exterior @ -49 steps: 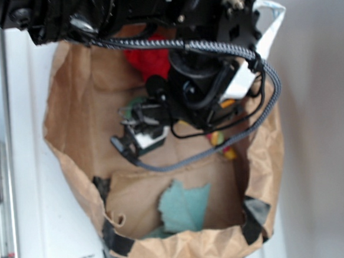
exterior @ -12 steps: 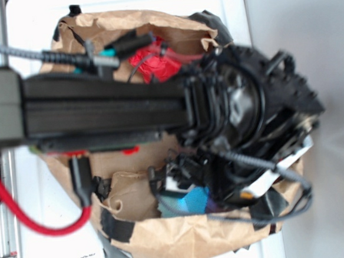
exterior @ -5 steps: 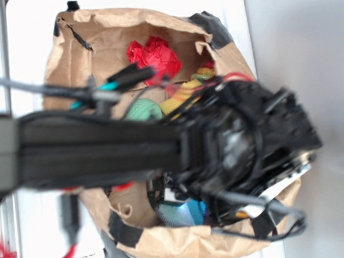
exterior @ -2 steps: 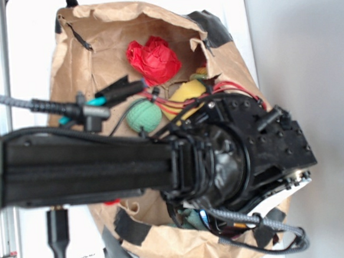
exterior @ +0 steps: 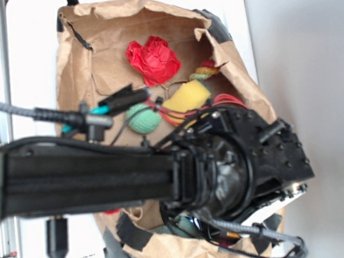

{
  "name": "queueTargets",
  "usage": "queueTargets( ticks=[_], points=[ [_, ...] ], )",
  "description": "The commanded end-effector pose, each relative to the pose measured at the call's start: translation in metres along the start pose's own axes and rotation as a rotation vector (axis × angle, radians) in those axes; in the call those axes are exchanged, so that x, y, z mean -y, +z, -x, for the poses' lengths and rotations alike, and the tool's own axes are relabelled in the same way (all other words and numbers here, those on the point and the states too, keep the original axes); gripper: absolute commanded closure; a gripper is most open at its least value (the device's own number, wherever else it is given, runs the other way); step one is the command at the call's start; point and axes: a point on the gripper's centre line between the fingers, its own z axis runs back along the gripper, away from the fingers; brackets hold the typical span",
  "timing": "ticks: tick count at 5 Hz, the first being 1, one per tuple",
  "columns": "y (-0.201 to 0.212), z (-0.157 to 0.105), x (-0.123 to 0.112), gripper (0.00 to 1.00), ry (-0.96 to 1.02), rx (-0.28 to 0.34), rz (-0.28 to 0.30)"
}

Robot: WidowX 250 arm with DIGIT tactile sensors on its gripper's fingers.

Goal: Grab the blue cloth.

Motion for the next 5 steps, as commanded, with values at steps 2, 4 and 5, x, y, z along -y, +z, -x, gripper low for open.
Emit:
queueTargets(
  ticks=[2, 4, 5],
  points=[
    [0.040, -0.015, 0.008, 1.00, 0.126, 0.077, -0.130],
    [0.092, -0.003, 0.020, 1.00, 0.625, 0.074, -0.254],
    [0.115, 0.004, 0.028, 1.00, 0.852, 0.042, -0.376]
  ],
)
